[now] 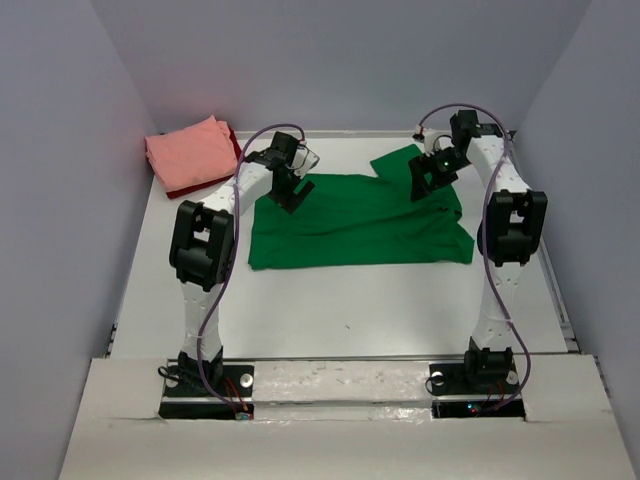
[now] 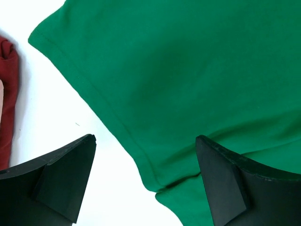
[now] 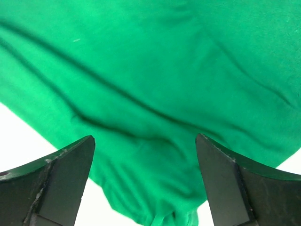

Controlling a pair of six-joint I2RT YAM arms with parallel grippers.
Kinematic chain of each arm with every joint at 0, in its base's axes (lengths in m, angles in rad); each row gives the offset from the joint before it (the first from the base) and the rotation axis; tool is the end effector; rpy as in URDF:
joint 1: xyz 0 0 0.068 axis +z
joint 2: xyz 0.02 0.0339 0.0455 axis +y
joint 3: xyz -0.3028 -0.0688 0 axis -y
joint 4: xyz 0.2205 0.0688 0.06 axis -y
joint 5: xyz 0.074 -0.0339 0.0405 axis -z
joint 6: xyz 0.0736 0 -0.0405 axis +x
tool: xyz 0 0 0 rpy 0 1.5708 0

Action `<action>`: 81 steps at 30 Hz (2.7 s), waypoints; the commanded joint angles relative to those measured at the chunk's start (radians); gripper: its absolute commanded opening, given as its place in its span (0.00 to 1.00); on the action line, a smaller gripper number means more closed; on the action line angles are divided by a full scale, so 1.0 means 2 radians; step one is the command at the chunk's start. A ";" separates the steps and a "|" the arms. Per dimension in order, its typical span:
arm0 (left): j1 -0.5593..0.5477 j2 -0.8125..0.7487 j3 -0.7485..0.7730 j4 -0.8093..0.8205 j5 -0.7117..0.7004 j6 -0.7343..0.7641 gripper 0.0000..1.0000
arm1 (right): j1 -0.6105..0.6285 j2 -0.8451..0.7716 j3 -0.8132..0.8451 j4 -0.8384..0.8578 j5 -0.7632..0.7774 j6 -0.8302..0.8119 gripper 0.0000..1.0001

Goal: Fold and stack the t-shirts
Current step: Fold the flattened tshirt in 1/3 of the way

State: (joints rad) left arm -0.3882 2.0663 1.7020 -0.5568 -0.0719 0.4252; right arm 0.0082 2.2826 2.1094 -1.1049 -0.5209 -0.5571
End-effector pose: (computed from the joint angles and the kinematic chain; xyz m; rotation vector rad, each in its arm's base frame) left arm 0.4468 -0.1770 0.2400 0.9578 2.3001 0.1051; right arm 0.4848 0.0406 0.2319 -0.8440 2.5305 0.5773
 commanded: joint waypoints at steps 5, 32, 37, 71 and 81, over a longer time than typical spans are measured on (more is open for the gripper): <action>0.002 -0.029 -0.003 -0.011 0.018 -0.005 0.99 | 0.004 -0.064 0.003 -0.068 -0.065 -0.049 0.79; -0.004 -0.021 -0.013 -0.018 0.034 -0.005 0.99 | 0.004 -0.060 -0.104 -0.191 -0.034 -0.160 0.61; -0.006 -0.019 -0.010 -0.018 0.034 -0.006 0.99 | 0.004 -0.064 -0.118 -0.174 -0.037 -0.159 0.64; -0.013 -0.013 -0.010 -0.033 0.033 -0.004 0.99 | 0.004 -0.013 -0.063 -0.165 -0.039 -0.185 0.72; -0.019 0.000 0.000 -0.038 0.034 -0.006 0.99 | 0.004 0.000 -0.048 -0.143 -0.029 -0.182 0.72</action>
State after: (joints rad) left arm -0.4156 2.0666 1.6775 -0.6018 -0.0109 0.4168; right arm 0.0082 2.2650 1.9762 -1.3361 -0.5831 -0.9062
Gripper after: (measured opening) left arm 0.989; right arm 0.719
